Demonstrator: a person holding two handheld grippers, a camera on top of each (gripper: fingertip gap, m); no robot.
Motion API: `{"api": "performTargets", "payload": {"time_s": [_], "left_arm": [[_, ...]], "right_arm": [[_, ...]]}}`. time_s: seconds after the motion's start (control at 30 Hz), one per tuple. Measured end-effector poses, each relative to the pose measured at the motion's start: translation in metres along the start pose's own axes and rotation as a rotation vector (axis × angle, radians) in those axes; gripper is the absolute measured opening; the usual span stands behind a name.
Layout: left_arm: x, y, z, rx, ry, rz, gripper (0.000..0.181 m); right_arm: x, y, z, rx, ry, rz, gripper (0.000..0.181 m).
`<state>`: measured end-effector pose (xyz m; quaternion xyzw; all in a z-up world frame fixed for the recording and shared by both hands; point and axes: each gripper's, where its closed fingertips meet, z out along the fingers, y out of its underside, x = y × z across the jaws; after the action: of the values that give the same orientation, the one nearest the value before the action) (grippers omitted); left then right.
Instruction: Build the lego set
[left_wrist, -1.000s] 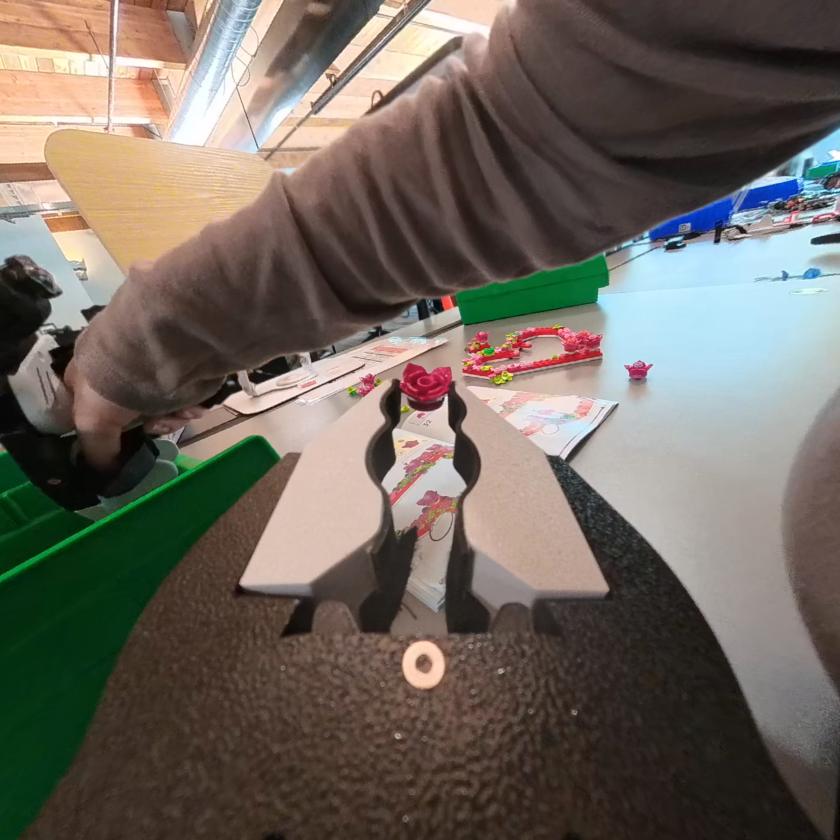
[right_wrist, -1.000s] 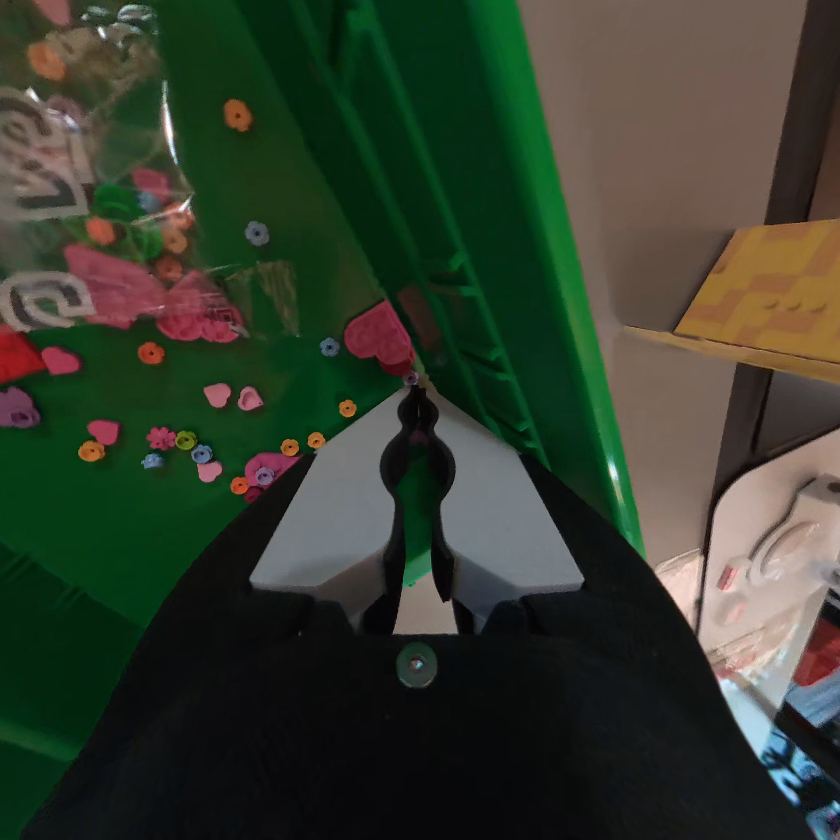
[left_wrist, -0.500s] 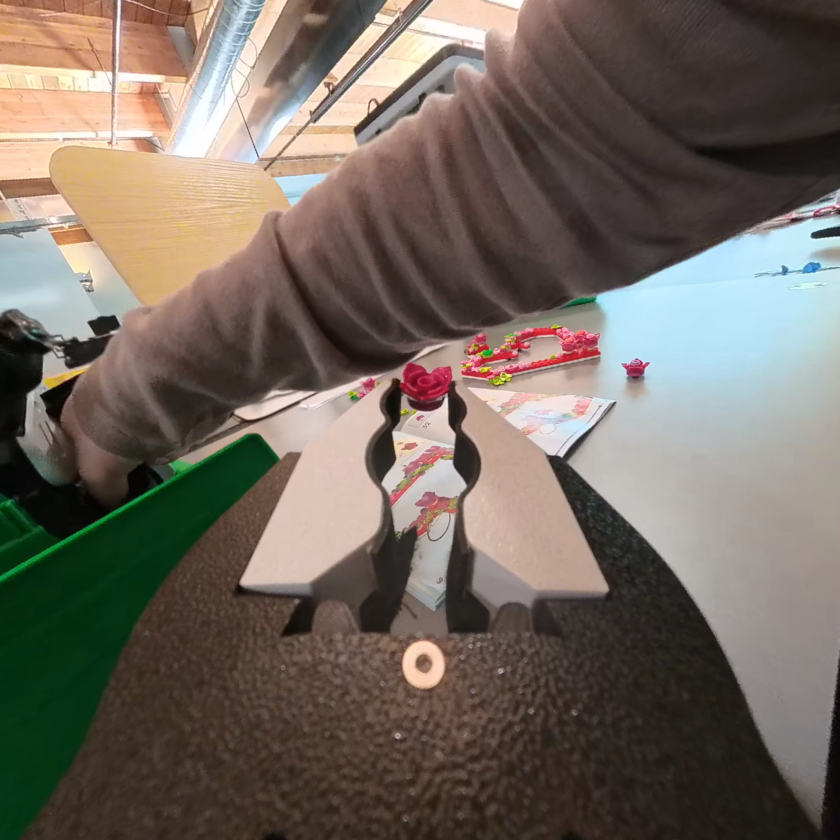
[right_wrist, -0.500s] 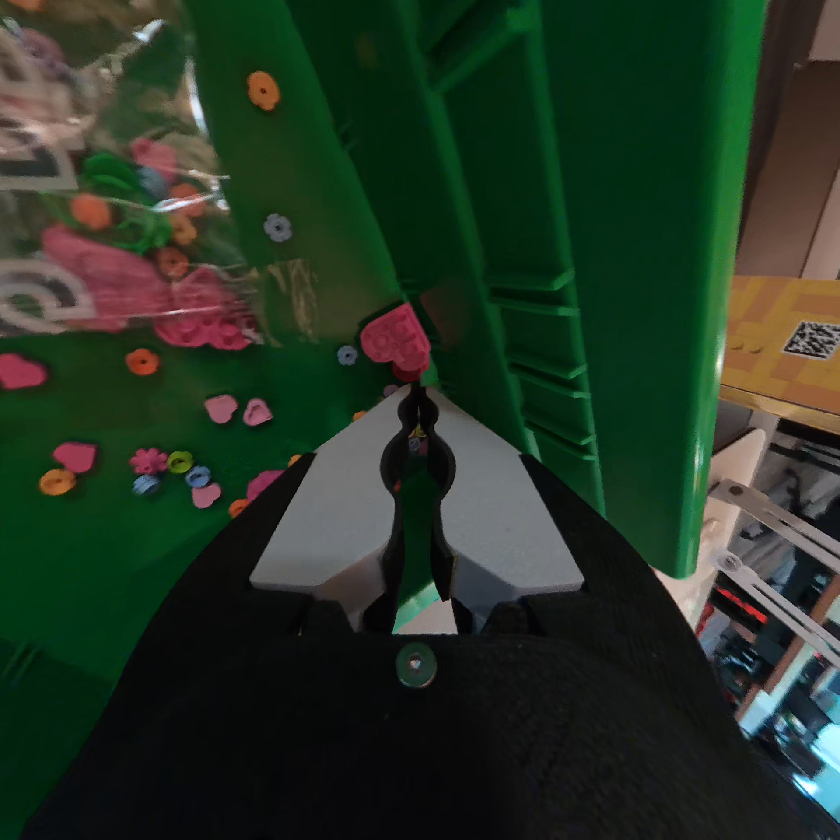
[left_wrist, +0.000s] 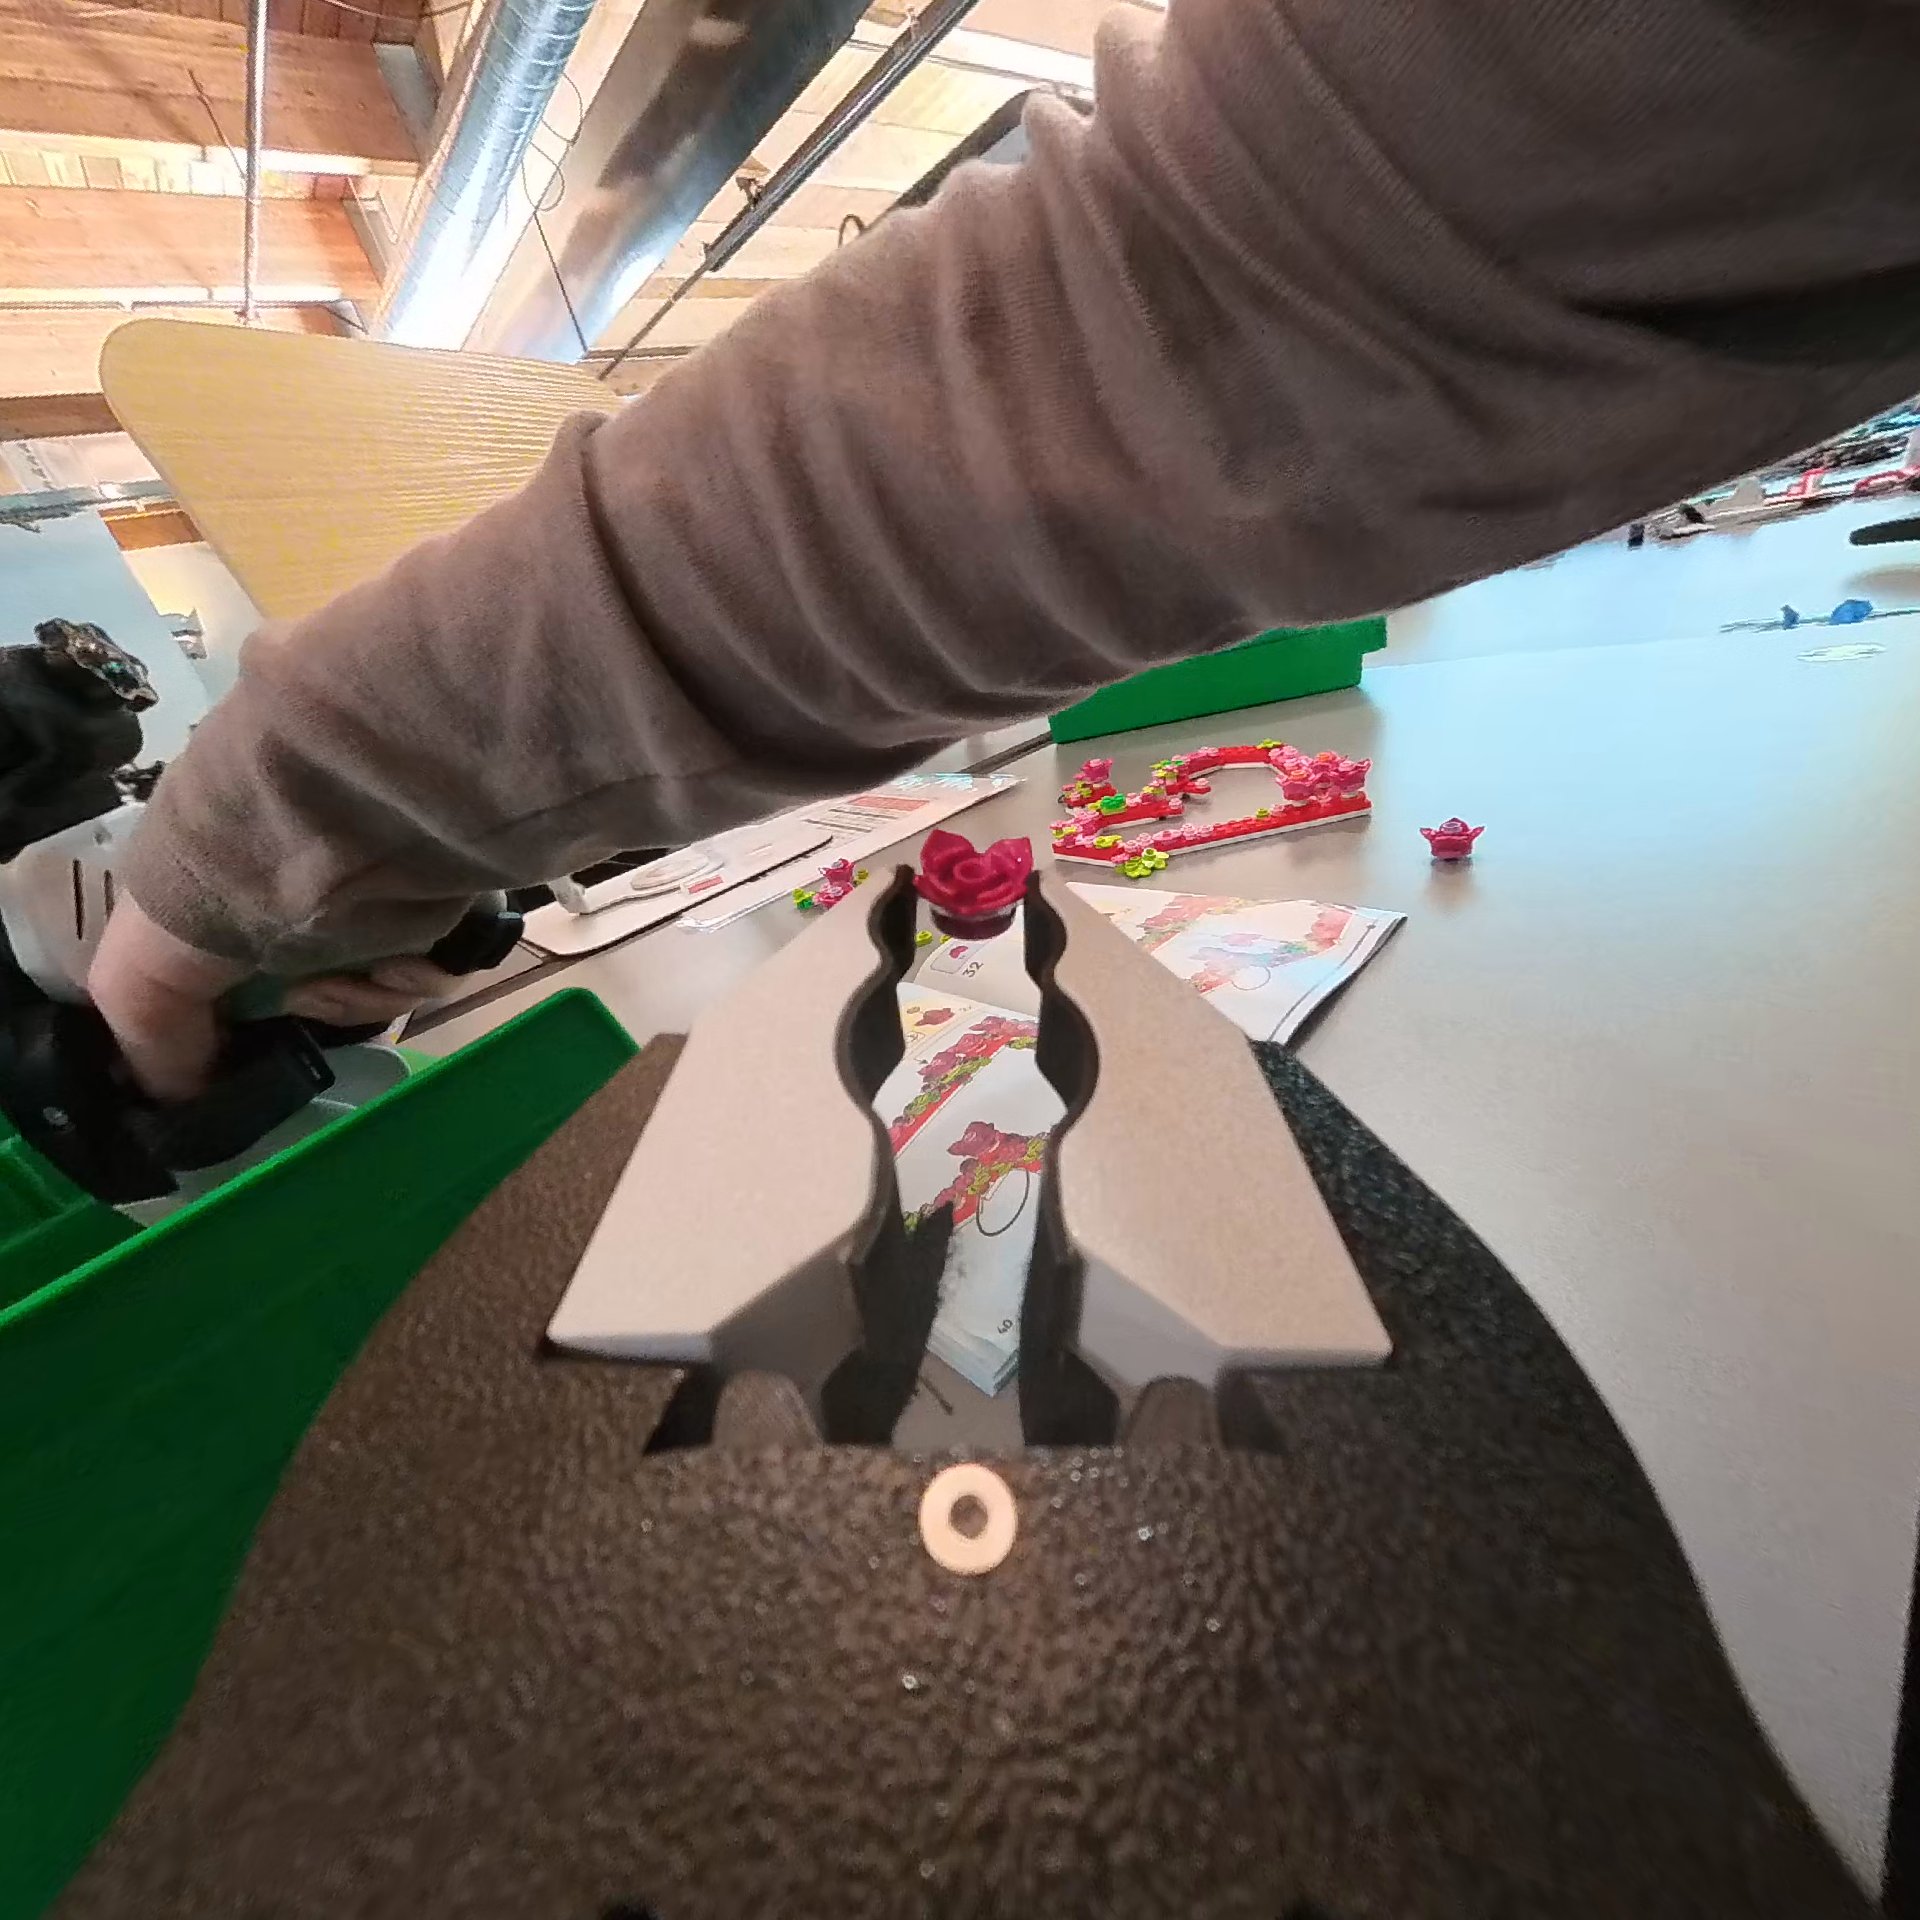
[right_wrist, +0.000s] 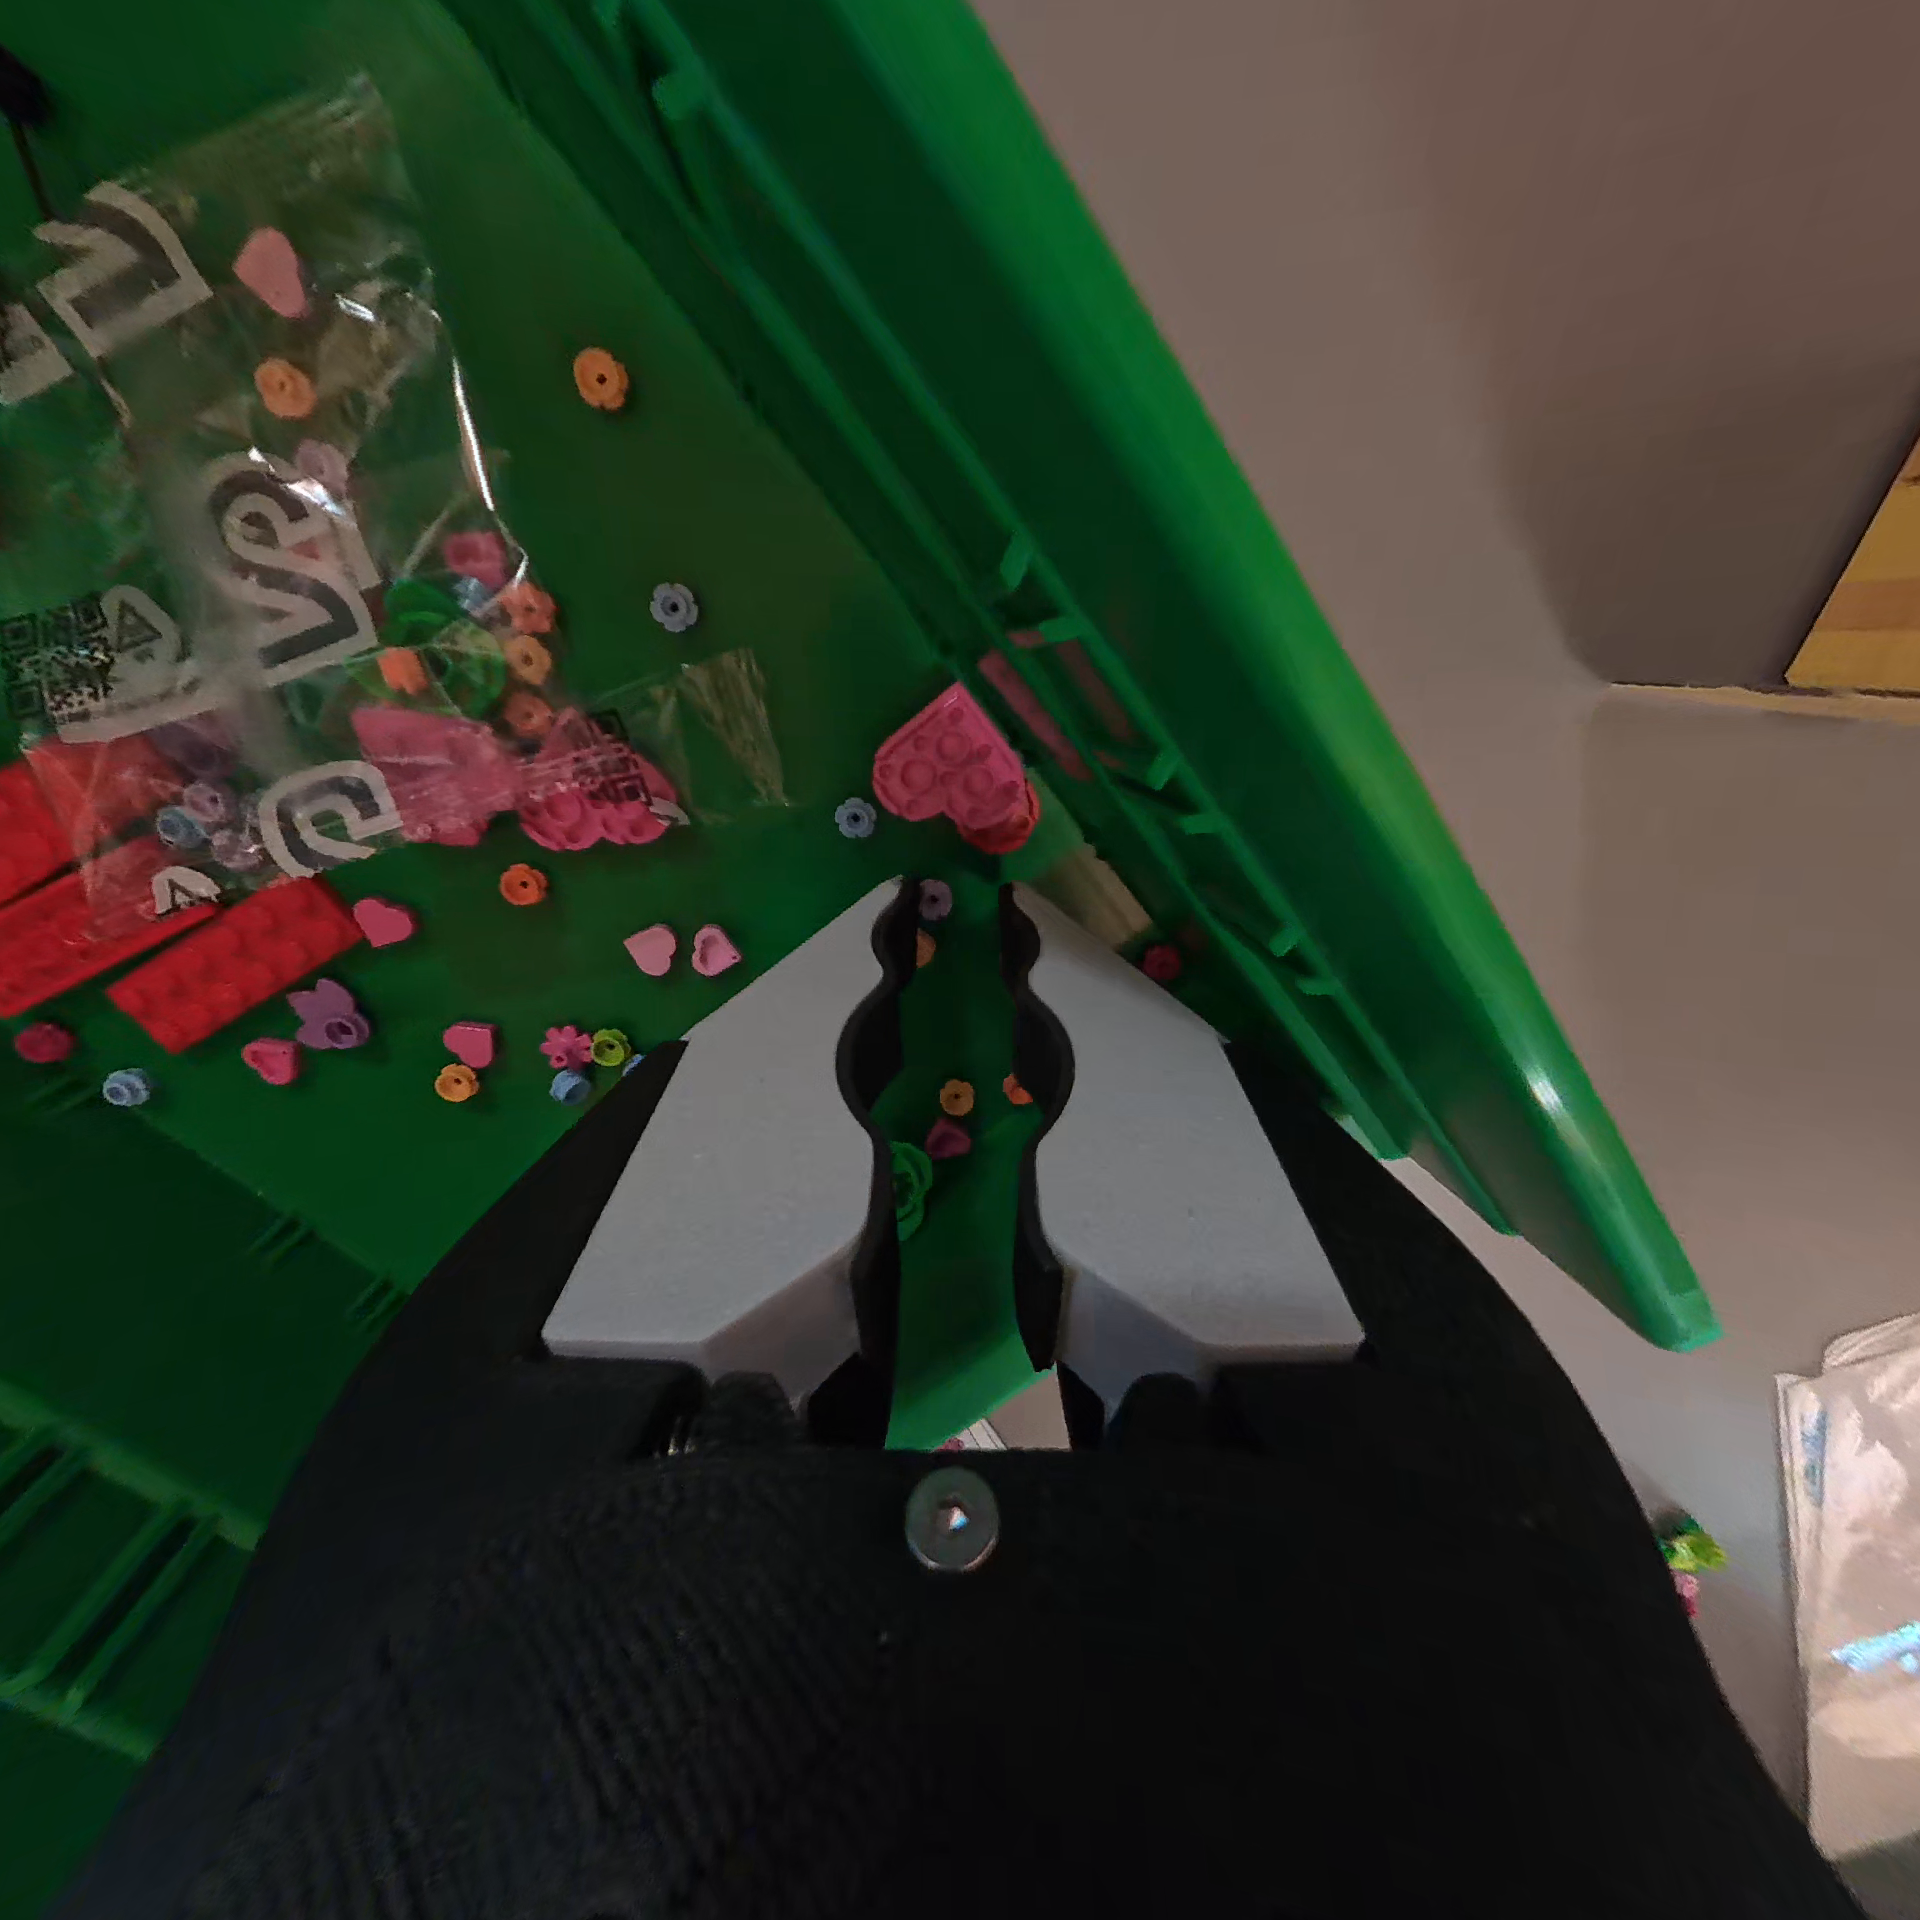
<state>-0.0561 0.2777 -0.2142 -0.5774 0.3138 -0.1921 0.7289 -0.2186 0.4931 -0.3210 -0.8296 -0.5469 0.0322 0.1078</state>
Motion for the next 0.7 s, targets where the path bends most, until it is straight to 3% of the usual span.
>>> {"api": "performTargets", "payload": {"time_s": [0.03,0.3,0.5,0.7], "left_arm": [[0.0,0.0,0.0,-0.001,0.0,-0.001,0.018],[0.0,0.0,0.0,-0.001,0.002,0.002,0.018],[-0.001,0.0,0.0,0.0,0.0,0.0,0.018],[0.005,0.002,0.002,-0.014,0.007,0.03,0.018]], "right_arm": [[-0.001,0.0,0.0,-0.003,-0.007,0.0,0.013],[-0.004,0.003,0.0,-0.017,-0.025,-0.029,0.0],[-0.022,-0.008,-0.045,0.267,-0.004,-0.317,0.0],[-0.025,0.009,-0.057,0.29,-0.012,-0.39,0.0]]}}
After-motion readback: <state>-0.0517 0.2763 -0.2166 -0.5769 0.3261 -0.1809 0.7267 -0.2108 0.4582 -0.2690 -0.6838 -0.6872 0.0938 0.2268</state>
